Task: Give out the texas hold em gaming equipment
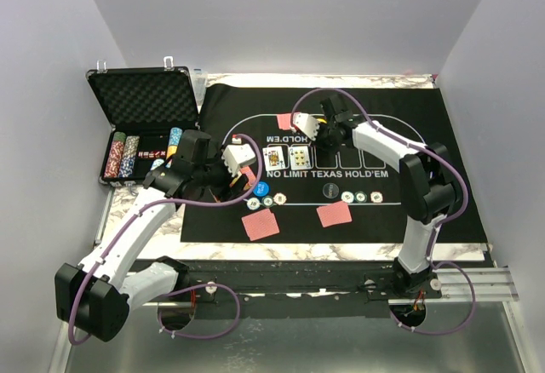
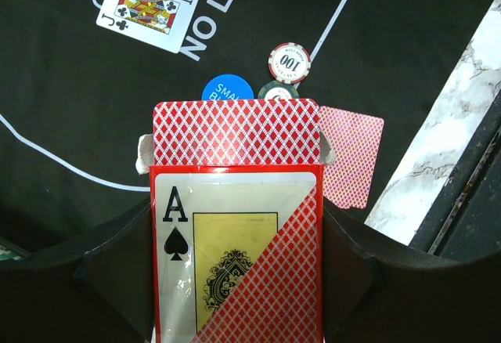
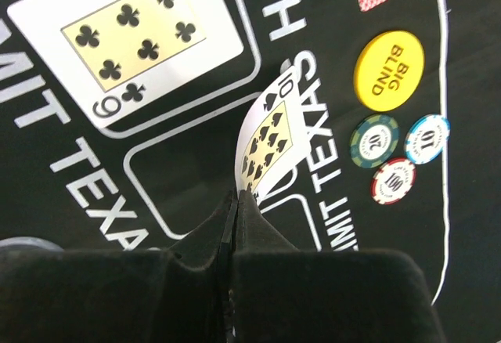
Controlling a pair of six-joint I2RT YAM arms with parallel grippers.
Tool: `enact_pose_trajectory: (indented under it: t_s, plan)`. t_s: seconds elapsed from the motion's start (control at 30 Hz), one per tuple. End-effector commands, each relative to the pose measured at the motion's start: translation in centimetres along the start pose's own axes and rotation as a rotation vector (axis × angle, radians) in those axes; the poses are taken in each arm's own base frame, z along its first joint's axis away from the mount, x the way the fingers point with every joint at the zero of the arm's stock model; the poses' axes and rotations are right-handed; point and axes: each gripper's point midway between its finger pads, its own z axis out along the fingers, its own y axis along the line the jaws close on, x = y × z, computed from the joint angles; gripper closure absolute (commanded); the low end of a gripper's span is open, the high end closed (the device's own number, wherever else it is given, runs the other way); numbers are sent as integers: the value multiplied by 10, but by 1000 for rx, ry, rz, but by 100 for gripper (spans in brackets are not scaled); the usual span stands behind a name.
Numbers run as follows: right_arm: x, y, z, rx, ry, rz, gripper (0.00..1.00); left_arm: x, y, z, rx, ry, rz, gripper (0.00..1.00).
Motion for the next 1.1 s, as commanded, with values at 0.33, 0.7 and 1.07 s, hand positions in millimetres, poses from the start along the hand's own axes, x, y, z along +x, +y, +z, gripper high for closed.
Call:
enact_pose_trajectory:
  t_s: [0.33, 0.7, 1.07]
  plan:
    - [20, 60, 9, -219, 64, 21, 86, -16, 2, 1, 25, -46, 26, 100]
    - [-15, 61, -28, -295, 9, 155, 49, -16, 3, 2, 29, -45, 50, 100]
    - [-150, 86, -123, -782, -400, 785, 12, -24, -9, 6, 73, -58, 152, 100]
